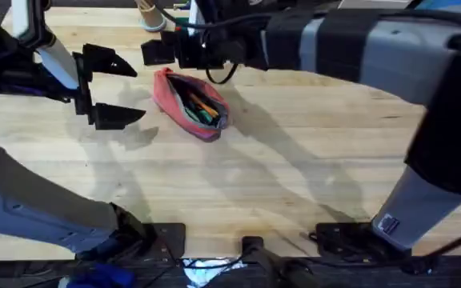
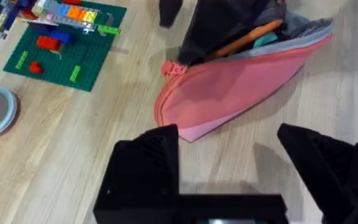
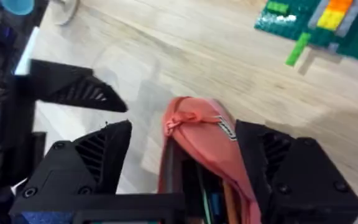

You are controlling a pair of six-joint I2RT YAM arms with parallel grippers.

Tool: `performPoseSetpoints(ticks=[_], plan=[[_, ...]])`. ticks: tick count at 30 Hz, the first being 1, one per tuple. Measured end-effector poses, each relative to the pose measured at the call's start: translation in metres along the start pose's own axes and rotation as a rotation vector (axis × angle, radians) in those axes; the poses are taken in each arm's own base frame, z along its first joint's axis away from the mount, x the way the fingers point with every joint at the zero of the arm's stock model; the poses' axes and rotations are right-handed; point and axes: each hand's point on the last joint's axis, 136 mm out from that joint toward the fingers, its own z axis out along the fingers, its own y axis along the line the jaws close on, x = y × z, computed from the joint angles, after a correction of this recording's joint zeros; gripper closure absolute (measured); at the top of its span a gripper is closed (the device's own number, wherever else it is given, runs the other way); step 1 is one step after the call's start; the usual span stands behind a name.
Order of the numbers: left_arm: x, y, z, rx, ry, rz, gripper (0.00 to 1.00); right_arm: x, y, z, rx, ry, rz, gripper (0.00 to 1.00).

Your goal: Unzip the bag, pick up the pens from the table one at a time and place them inside, then zip the bag closed.

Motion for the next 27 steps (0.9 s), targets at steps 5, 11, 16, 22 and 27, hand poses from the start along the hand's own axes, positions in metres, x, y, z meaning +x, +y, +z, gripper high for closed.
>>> performPoseSetpoints(ticks=[5, 11, 16, 22, 27], plan=[[0.0, 0.0, 0.0, 0.0, 0.0, 0.0, 0.008, 0.005, -0.014, 0.018, 0.03, -0.01, 0.078, 0.005], [0.0, 0.0, 0.0, 0.0, 0.0, 0.0, 0.008, 0.011, -0.024, 0.032, 0.043, -0.01, 0.161, 0.005], [0.0, 0.0, 0.0, 0.0, 0.0, 0.0, 0.008, 0.013, -0.027, 0.038, 0.043, -0.011, 0.21, 0.006], [0.0, 0.0, 0.0, 0.0, 0.0, 0.0, 0.008, 0.009, -0.022, 0.038, 0.025, -0.031, 0.24, 0.006], [0.0, 0.0, 0.0, 0.0, 0.0, 0.0, 0.008, 0.013, -0.013, 0.04, 0.014, -0.023, 0.242, 0.045]])
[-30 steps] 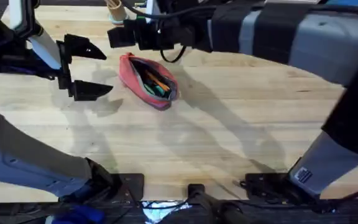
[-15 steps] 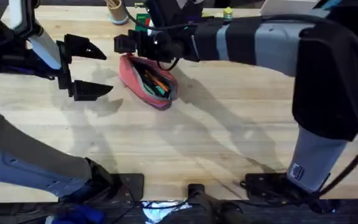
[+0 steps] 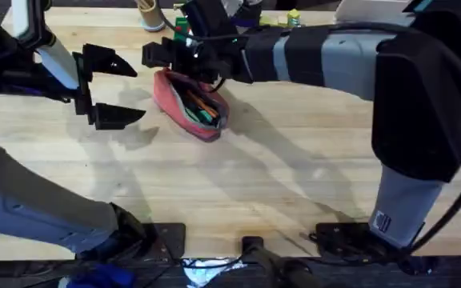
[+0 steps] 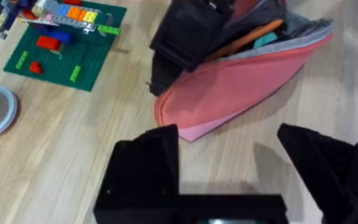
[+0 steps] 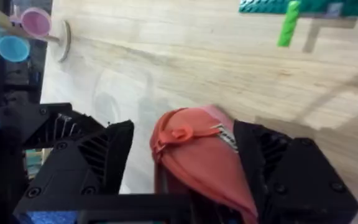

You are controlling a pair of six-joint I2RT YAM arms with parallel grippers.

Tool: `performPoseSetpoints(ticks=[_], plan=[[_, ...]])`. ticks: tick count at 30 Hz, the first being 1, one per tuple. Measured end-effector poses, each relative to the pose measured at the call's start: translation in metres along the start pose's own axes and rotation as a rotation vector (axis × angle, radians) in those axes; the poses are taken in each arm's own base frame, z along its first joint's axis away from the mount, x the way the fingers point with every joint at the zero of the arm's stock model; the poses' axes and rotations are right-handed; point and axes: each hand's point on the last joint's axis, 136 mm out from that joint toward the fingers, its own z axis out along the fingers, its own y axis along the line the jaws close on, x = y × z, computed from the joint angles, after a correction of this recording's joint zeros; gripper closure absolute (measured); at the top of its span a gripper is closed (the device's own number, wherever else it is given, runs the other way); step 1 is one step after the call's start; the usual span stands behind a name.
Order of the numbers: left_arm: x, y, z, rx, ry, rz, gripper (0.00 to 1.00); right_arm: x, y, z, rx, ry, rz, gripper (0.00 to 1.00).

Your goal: Unzip the bag, pick up the pens from the table one at a time and place them inside, then zip the bag closed.

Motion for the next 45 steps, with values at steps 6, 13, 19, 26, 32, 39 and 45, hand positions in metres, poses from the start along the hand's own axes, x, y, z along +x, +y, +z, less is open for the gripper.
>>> performPoseSetpoints(ticks=[6, 13, 19, 26, 32, 39, 45], plan=[[0.0, 0.0, 0.0, 0.0, 0.0, 0.0, 0.008, 0.006, 0.005, 0.001, -0.004, 0.01, -0.004, 0.204], [0.0, 0.0, 0.0, 0.0, 0.0, 0.0, 0.008, 0.003, 0.002, 0.001, 0.009, -0.004, 0.0, 0.428], [0.0, 0.0, 0.0, 0.0, 0.0, 0.0, 0.008, 0.001, 0.003, 0.001, 0.006, -0.013, 0.001, 0.601], [0.0, 0.0, 0.0, 0.0, 0.0, 0.0, 0.008, 0.0, 0.004, 0.001, 0.006, -0.018, 0.001, 0.927], [0.0, 0.0, 0.0, 0.0, 0.0, 0.0, 0.008, -0.001, 0.004, 0.001, 0.006, -0.018, 0.004, 0.97], [0.0, 0.0, 0.0, 0.0, 0.0, 0.0, 0.008, -0.003, 0.007, 0.0, -0.002, -0.026, -0.001, 0.971], [0.0, 0.0, 0.0, 0.0, 0.0, 0.0, 0.008, -0.009, 0.013, -0.001, -0.013, -0.038, -0.044, 0.971]])
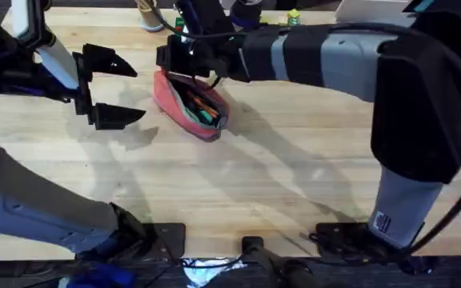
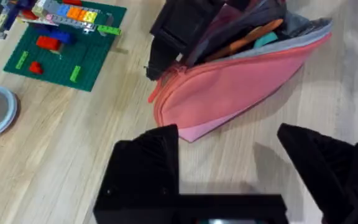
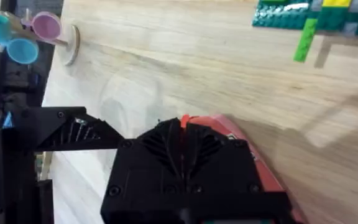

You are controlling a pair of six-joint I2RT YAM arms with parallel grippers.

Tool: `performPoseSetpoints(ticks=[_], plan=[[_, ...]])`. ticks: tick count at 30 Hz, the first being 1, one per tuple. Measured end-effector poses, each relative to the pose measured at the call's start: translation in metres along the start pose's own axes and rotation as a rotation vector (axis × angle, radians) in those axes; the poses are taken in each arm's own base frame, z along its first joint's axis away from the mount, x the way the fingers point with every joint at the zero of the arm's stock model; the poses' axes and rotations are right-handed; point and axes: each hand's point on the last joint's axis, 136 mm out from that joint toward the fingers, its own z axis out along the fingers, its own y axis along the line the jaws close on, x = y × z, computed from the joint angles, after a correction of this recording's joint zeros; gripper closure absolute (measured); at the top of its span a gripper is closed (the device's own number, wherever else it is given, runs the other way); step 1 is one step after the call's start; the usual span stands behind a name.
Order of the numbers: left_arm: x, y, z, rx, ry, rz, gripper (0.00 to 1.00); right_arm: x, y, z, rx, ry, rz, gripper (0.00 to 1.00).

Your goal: Unzip the bag, pick up the pens from the table one at a time and place them inside, then zip the bag closed.

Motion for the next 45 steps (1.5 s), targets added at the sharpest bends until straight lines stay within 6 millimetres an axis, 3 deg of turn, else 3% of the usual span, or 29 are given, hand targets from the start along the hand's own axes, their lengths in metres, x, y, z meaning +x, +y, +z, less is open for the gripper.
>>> performPoseSetpoints(ticks=[9, 21, 32, 40, 41, 43, 45], plan=[[0.0, 0.0, 0.0, 0.0, 0.0, 0.0, 0.008, -0.002, 0.002, -0.002, -0.002, -0.002, -0.046, 0.972], [0.001, 0.002, 0.0, -0.007, 0.003, 0.01, 0.006, -0.027, 0.035, -0.038, -0.048, -0.06, -0.171, 0.973], [0.003, 0.007, 0.0, -0.022, 0.01, 0.035, 0.007, -0.026, 0.033, -0.038, -0.037, -0.054, -0.231, 0.973], [0.003, 0.007, 0.0, -0.022, 0.01, 0.034, 0.007, -0.012, 0.021, -0.046, 0.043, 0.064, -0.4, 0.973], [0.003, 0.007, 0.0, -0.022, 0.01, 0.035, 0.007, -0.012, 0.022, -0.049, 0.05, 0.078, -0.421, 0.96], [0.003, 0.007, 0.0, -0.022, 0.01, 0.034, 0.007, -0.015, 0.027, -0.057, 0.061, 0.103, -0.466, 0.716], [0.003, 0.007, 0.0, -0.022, 0.01, 0.035, 0.007, -0.021, 0.035, -0.064, 0.062, 0.11, -0.51, 0.558]])
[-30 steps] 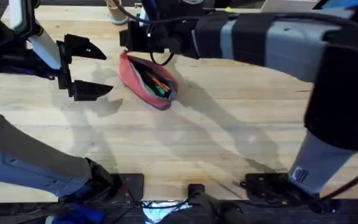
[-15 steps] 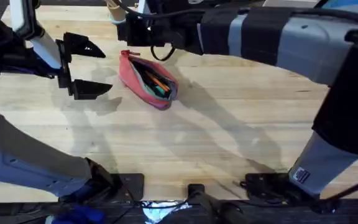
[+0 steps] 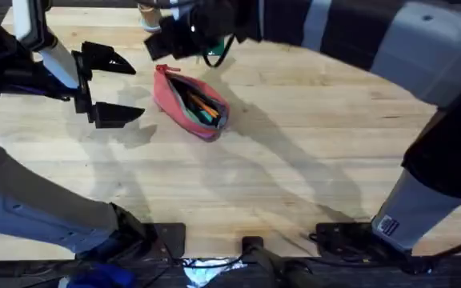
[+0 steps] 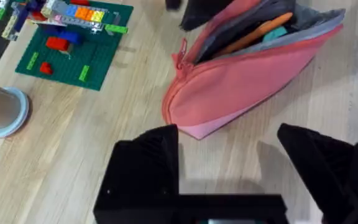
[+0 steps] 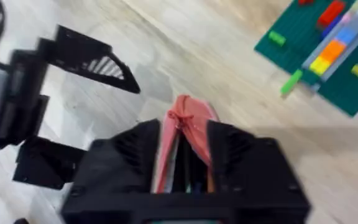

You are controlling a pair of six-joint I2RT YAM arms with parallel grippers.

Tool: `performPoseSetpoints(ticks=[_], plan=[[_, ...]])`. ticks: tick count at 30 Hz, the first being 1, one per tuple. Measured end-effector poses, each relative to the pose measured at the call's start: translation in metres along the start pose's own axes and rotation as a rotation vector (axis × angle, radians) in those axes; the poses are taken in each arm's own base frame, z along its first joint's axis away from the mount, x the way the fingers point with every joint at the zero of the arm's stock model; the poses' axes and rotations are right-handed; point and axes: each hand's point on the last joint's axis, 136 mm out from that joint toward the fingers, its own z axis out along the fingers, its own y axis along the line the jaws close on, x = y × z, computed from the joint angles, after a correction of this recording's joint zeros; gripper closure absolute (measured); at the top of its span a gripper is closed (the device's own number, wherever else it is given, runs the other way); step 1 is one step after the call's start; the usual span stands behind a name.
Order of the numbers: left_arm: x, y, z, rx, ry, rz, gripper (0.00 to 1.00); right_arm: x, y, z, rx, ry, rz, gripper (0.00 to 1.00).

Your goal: Unzip the bag, pick up the pens from the table one at a time and place them inside, then zip the bag closed.

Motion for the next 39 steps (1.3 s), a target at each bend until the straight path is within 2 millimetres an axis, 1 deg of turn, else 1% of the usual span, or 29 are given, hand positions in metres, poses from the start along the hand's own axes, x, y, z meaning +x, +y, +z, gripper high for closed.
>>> performPoseSetpoints(ticks=[3, 4, 5, 6, 7, 12, 14, 18, 21, 23, 27, 31, 39], plan=[[0.0, 0.0, 0.0, 0.0, 0.0, 0.0, 0.008, -0.013, 0.005, -0.011, -0.001, -0.009, -0.066, 0.32], [0.0, 0.0, 0.0, 0.0, 0.0, 0.0, 0.008, -0.016, 0.006, -0.014, -0.002, -0.01, -0.084, 0.218], [0.0, 0.0, 0.0, 0.0, 0.0, 0.0, 0.008, -0.018, 0.007, -0.016, -0.002, -0.012, -0.109, 0.074], [0.0, 0.0, 0.0, 0.0, 0.0, 0.0, 0.008, -0.021, 0.008, -0.018, -0.002, -0.016, -0.135, 0.025], [0.0, 0.0, 0.0, 0.0, 0.0, 0.0, 0.008, -0.024, 0.009, -0.02, -0.003, -0.022, -0.159, 0.011], [0.0, 0.0, 0.0, 0.0, 0.0, 0.0, 0.008, -0.038, 0.014, -0.028, -0.006, -0.055, -0.233, 0.006], [0.0, 0.0, 0.0, 0.0, 0.0, 0.0, 0.008, -0.041, 0.015, -0.032, -0.005, -0.053, -0.247, 0.006], [0.0, 0.0, 0.0, 0.0, 0.0, 0.0, 0.008, -0.031, 0.014, -0.039, 0.001, 0.008, -0.251, 0.006], [0.0, 0.0, 0.0, 0.0, 0.0, 0.0, 0.008, -0.018, 0.011, -0.04, 0.006, 0.064, -0.245, 0.006], [0.0, 0.0, 0.0, 0.0, 0.0, 0.0, 0.008, -0.015, 0.01, -0.04, 0.007, 0.076, -0.245, 0.006], [0.0, 0.0, 0.0, 0.0, 0.0, 0.0, 0.007, -0.019, 0.011, -0.04, 0.005, 0.058, -0.249, 0.006], [0.0, 0.0, 0.0, 0.0, 0.0, 0.0, 0.007, -0.018, 0.012, -0.04, 0.001, 0.06, -0.238, 0.006], [0.0, 0.0, 0.0, 0.0, 0.0, 0.0, 0.007, -0.018, 0.02, -0.038, -0.041, 0.058, -0.227, 0.006]])
